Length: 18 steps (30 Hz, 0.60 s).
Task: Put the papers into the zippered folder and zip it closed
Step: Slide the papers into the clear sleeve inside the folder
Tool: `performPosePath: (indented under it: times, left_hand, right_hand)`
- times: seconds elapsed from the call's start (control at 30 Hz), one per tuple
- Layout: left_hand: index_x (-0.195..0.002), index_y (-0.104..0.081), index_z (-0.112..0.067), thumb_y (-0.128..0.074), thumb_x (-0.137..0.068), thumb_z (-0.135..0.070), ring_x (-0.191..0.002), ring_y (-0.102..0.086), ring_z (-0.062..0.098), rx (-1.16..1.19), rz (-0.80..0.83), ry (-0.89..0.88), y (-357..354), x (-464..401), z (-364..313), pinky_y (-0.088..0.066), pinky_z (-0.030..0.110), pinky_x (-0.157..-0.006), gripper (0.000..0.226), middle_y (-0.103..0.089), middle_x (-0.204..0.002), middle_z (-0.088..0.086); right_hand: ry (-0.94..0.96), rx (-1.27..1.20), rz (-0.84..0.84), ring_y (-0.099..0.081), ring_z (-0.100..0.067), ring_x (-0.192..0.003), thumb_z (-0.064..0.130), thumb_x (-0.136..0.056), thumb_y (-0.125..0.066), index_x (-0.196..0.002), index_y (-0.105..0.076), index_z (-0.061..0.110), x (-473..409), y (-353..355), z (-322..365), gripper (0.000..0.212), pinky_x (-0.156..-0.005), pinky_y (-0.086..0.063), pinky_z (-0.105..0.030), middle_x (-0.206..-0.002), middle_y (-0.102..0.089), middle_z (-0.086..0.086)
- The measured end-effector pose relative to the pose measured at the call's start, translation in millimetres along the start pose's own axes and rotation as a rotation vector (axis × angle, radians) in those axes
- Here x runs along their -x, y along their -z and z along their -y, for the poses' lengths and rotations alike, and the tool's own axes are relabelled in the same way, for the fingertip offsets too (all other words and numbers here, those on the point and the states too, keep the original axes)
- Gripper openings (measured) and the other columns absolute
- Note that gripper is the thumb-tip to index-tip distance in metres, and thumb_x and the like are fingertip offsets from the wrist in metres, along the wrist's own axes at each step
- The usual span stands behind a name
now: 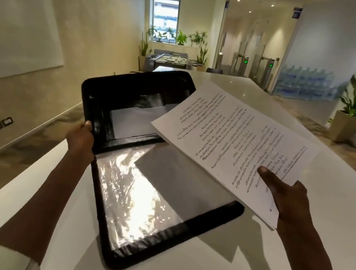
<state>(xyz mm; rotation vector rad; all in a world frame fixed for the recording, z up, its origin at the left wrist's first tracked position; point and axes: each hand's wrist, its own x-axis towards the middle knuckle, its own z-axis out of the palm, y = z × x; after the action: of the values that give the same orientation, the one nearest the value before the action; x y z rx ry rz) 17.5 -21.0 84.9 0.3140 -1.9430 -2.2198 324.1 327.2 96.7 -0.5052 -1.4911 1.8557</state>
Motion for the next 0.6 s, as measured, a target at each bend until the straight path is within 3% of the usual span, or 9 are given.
performPosePath:
  times: [0.13,0.2,0.3,0.47,0.6]
  left_hand:
    - [-0.131,-0.056,-0.009,-0.049,-0.098,-0.03,-0.124,-0.055,0.034,-0.076,0.084,-0.028,-35,-18,4,-0.044,0.034,-0.09,0.04,-0.057,-0.136,0.016]
    - [-0.125,-0.061,-0.007,-0.052,-0.097,-0.028,-0.116,-0.059,0.034,-0.084,0.14,-0.042,-49,-26,9,-0.046,0.034,-0.091,0.036,-0.063,-0.125,0.018]
    - [-0.105,-0.071,-0.011,-0.059,-0.093,-0.025,-0.091,-0.059,0.025,-0.02,0.186,0.003,-68,-38,21,-0.048,0.038,-0.083,0.022,-0.065,-0.094,0.011]
    - [-0.114,-0.07,-0.008,-0.06,-0.093,-0.022,-0.078,-0.062,0.021,-0.039,0.248,-0.01,-98,-45,38,-0.051,0.036,-0.077,0.027,-0.067,-0.087,0.006]
    - [-0.107,-0.072,-0.008,-0.057,-0.095,-0.019,-0.068,-0.063,0.015,-0.071,0.303,-0.008,-119,-41,60,-0.052,0.026,-0.065,0.022,-0.067,-0.082,0.005]
  right_hand:
    - [0.014,0.024,-0.049,-0.075,-0.005,-0.069,0.013,-0.08,-0.079,-0.101,-0.07,0.024,-9,14,5,0.026,-0.049,-0.054,-0.014,-0.079,-0.077,0.016]
    - [0.017,0.034,-0.066,-0.074,-0.005,-0.068,0.014,-0.08,-0.079,-0.103,-0.069,0.023,-14,19,6,0.027,-0.048,-0.053,-0.014,-0.078,-0.077,0.017]
    - [0.019,0.043,-0.071,-0.075,-0.008,-0.071,0.013,-0.08,-0.078,-0.108,-0.069,0.021,-20,22,4,0.03,-0.05,-0.054,-0.016,-0.083,-0.078,0.015]
    - [-0.015,0.024,-0.049,-0.077,-0.016,-0.078,0.013,-0.079,-0.078,-0.108,-0.07,0.021,-26,21,-8,0.031,-0.055,-0.057,-0.021,-0.094,-0.079,0.004]
    - [-0.037,0.005,-0.036,-0.077,-0.018,-0.084,0.017,-0.071,-0.081,-0.102,-0.071,0.027,-31,21,-17,0.034,-0.059,-0.059,-0.025,-0.098,-0.079,0.003]
